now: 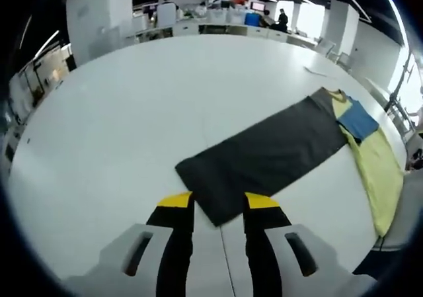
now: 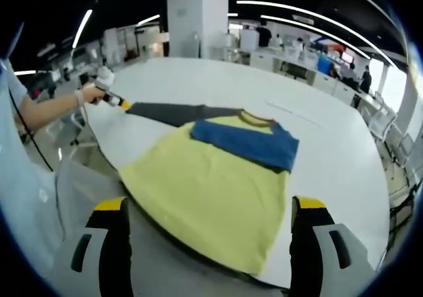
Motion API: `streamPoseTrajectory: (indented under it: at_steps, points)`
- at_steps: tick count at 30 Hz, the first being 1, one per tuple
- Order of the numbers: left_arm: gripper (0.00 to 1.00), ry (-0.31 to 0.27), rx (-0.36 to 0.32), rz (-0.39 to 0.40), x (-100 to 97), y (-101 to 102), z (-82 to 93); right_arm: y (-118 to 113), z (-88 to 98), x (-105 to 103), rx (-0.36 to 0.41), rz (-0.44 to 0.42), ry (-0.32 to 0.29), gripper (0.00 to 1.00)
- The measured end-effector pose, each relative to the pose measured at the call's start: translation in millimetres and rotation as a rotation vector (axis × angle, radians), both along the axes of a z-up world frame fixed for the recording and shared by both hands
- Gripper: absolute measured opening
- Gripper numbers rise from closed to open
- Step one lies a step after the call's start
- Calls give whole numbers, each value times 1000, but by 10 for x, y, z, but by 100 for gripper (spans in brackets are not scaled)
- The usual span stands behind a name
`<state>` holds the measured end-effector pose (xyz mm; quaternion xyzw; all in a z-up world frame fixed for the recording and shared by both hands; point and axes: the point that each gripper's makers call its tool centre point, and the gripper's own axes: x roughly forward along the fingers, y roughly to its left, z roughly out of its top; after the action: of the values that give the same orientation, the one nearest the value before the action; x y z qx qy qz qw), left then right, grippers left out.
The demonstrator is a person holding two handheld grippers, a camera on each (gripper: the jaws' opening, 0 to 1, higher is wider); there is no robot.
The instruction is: Fold the garment on the visible template until the final outline fits inside the template.
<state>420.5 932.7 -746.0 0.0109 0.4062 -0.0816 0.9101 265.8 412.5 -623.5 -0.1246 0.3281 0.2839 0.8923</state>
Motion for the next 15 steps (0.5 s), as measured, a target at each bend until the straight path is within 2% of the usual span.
streamPoseTrajectory:
  at_steps: [8,11,15]
  points:
    - [23,31,-12,13,-38,19,-101,-15,9,30,-8,-1,1,100]
    - [22,37,25,1,-45,49,-126,-10,9,34,-10,3,2,100]
    - [21,28,3,18,-33,43,-117,-3,12,42,-9,3,0,100]
